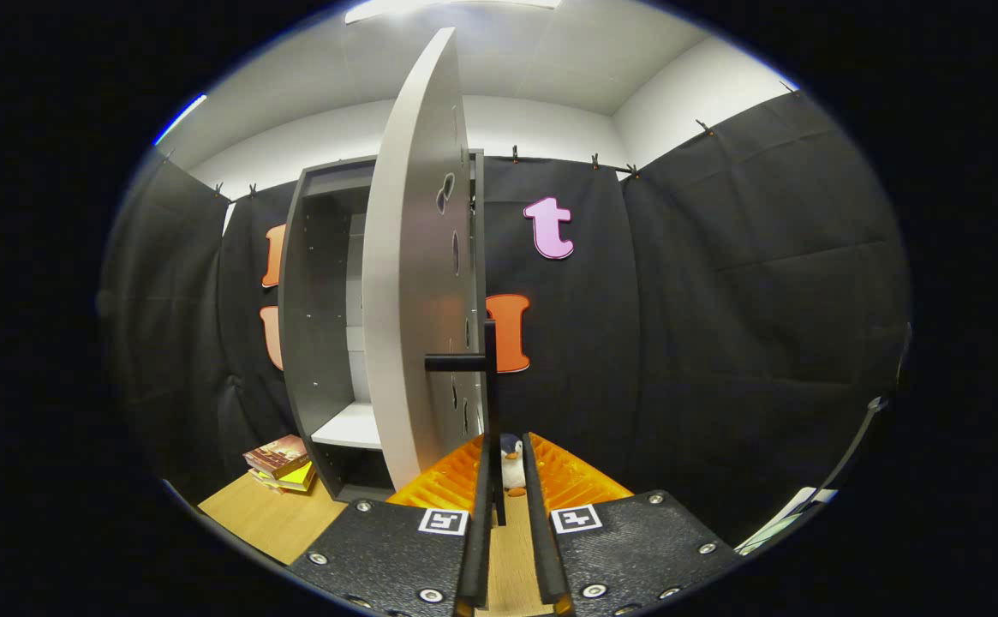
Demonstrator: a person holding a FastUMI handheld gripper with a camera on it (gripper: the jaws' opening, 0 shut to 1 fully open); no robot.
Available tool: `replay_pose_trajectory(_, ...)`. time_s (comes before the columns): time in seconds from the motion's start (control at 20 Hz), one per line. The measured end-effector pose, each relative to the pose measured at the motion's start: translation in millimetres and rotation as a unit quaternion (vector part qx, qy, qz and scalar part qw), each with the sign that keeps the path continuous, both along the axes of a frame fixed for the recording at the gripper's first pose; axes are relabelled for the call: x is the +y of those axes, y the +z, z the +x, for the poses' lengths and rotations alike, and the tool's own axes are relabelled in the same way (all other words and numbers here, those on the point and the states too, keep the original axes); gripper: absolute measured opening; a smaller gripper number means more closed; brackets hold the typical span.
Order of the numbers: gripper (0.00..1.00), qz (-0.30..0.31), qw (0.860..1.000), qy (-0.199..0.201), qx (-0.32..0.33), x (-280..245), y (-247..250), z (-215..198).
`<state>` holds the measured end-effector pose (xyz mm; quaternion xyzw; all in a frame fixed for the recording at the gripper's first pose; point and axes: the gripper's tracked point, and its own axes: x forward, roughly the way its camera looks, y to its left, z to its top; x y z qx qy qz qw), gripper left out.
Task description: Open the shoe cabinet door, grab the shoes and put them into the shoe cabinet, then close the shoe cabinet door.
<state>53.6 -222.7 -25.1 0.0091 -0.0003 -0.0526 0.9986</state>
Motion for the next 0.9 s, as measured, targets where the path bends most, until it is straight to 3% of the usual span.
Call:
replay_pose_trajectory(0.55,0.22,0.005,1.0,-0.002,-0.002,-32.1,3.9,-14.9)
replay_pose_trajectory(0.9,0.22,-0.012,1.0,0.002,-0.007,-25.3,10.4,-29.0)
